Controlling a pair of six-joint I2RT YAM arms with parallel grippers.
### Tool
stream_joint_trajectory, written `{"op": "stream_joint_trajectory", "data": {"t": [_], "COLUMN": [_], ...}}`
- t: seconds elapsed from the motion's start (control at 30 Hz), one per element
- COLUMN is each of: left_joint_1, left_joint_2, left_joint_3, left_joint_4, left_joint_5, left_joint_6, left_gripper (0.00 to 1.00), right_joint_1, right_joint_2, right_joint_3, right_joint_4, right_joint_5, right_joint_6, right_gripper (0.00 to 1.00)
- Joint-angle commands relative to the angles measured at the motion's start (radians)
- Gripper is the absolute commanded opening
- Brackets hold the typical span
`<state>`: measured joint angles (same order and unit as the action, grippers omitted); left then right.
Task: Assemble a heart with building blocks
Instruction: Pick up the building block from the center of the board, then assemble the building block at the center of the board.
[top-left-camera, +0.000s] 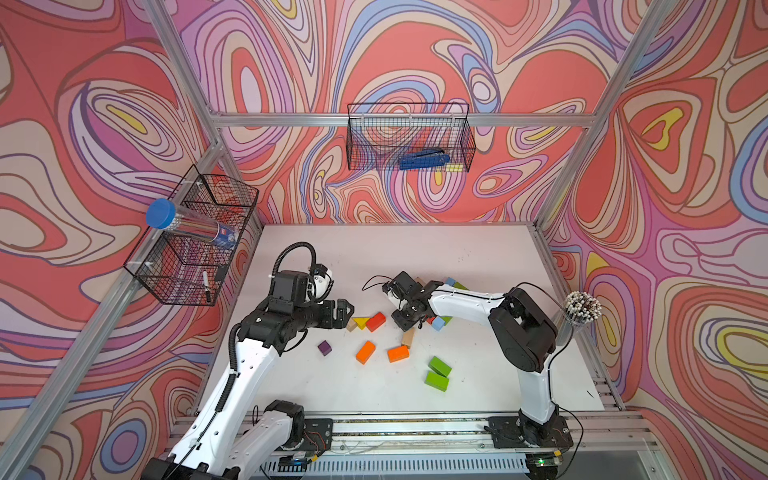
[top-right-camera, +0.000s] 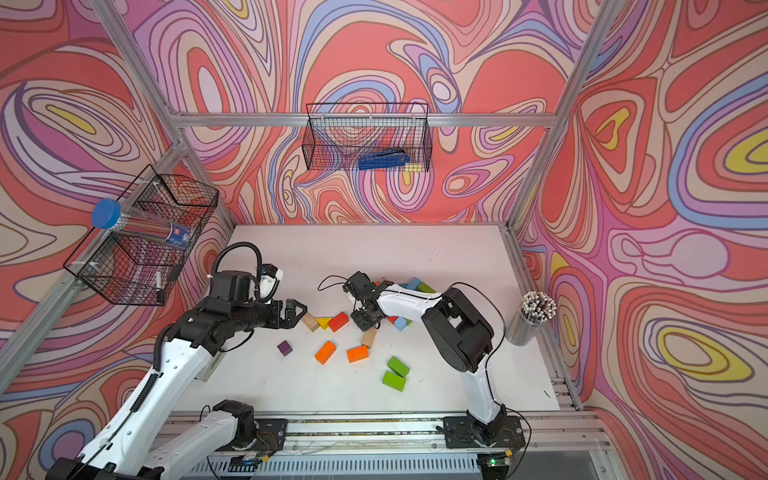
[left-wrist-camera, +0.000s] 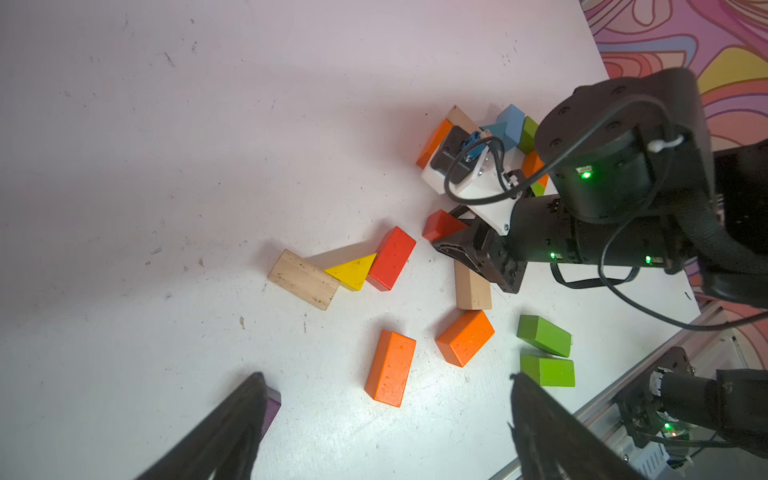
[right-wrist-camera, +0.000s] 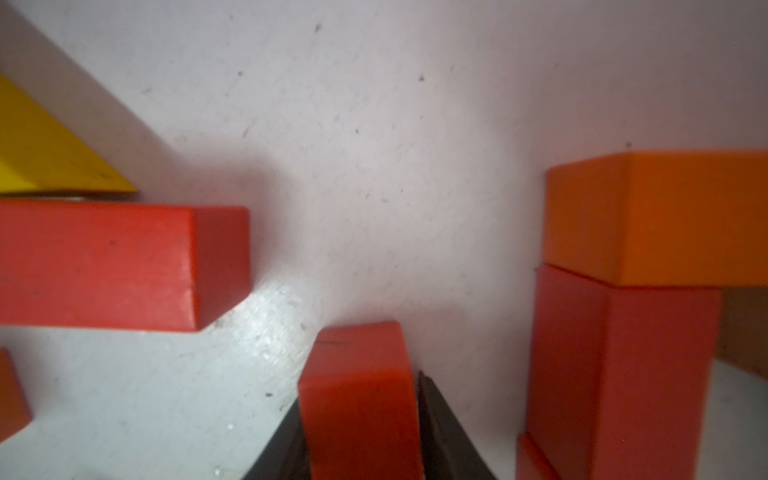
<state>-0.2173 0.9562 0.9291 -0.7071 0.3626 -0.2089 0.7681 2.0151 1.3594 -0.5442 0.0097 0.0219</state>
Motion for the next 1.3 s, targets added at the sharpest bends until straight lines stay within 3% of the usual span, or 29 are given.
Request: {"op": "stream_joint_trajectory", "data": {"t": [0.0, 0.57, 1.27], "left_joint_1": [-0.005, -0.005, -0.005], "left_joint_2": [-0.020, -0.016, -0.018], "left_joint_3": [-0.004, 0.000, -0.001], "left_joint_4": [0.002, -0.002, -0.003], "left_joint_5": [-0.014, -0.012, -0.022], "left_joint_6": [0.027, 0.029, 0.029], "left_gripper": [0.92, 0.91, 0.92], "right_joint_1": [-0.002, 0.079, 0.121], "right_joint_2": [-0.038, -0.095, -0.010], "right_joint_3": [-0.038, -0.106, -0.031], "right_joint_4": [0.025, 0.088, 0.060], "right_joint_5": [0.008, -0.022, 0.033], "right_joint_6": [0.037, 0.183, 0.144], "right_gripper": [0.33, 0.29, 0.29]}}
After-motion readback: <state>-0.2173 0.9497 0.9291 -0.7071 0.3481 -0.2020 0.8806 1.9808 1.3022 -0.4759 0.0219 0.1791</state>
